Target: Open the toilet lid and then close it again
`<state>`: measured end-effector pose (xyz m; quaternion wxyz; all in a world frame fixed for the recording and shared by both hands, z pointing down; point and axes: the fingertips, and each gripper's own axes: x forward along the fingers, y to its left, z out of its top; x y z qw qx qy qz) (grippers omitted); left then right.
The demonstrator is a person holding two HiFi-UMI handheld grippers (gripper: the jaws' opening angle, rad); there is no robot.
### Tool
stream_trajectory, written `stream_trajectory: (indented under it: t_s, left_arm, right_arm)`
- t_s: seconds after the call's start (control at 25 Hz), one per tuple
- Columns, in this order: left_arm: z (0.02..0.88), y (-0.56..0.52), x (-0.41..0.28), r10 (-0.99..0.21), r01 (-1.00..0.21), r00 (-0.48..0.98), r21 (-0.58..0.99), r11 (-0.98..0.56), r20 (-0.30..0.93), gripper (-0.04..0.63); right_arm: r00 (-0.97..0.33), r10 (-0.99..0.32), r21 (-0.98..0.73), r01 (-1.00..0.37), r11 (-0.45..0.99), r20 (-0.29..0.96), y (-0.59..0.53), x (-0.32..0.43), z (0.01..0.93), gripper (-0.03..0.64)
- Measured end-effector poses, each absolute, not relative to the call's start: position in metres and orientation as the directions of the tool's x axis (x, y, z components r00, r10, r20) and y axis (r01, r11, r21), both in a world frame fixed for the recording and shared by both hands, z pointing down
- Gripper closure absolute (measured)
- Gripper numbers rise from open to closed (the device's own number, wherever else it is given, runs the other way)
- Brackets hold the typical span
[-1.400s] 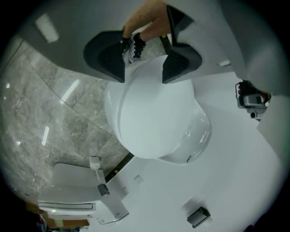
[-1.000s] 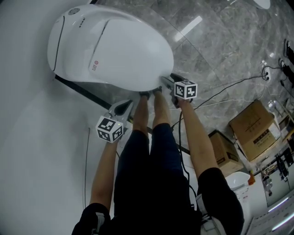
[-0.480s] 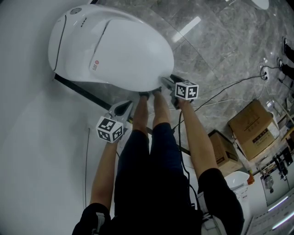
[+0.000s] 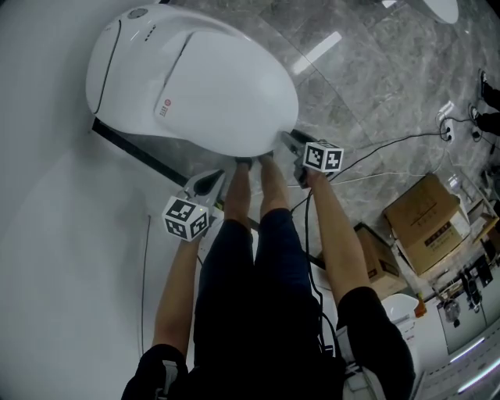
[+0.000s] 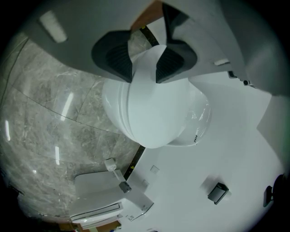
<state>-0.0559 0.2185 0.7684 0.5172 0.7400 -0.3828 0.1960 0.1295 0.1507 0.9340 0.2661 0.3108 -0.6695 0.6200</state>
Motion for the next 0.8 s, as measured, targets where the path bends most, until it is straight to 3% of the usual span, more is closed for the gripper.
stream_trajectory:
  t_s: [0.4,0.8]
  left_arm:
    - [0.754,0.211,-0.056,-0.369,-0.775,0.624,0.606,-0.181,0.689,0.580]
    - [0.732,0.207,-0.047,-0.382,-0.781,0.615,0.599,-0.175,0.690,0.580]
  right_arm:
    - [-0.702,-0.082,-0.704,-0.710,0.003,0.708,0.147,0.136,0.906,0.523]
    - [-0.806,-0.123,-0.814,-0.580,-0.028,0.578,0.145,0.135,0.865,0.555]
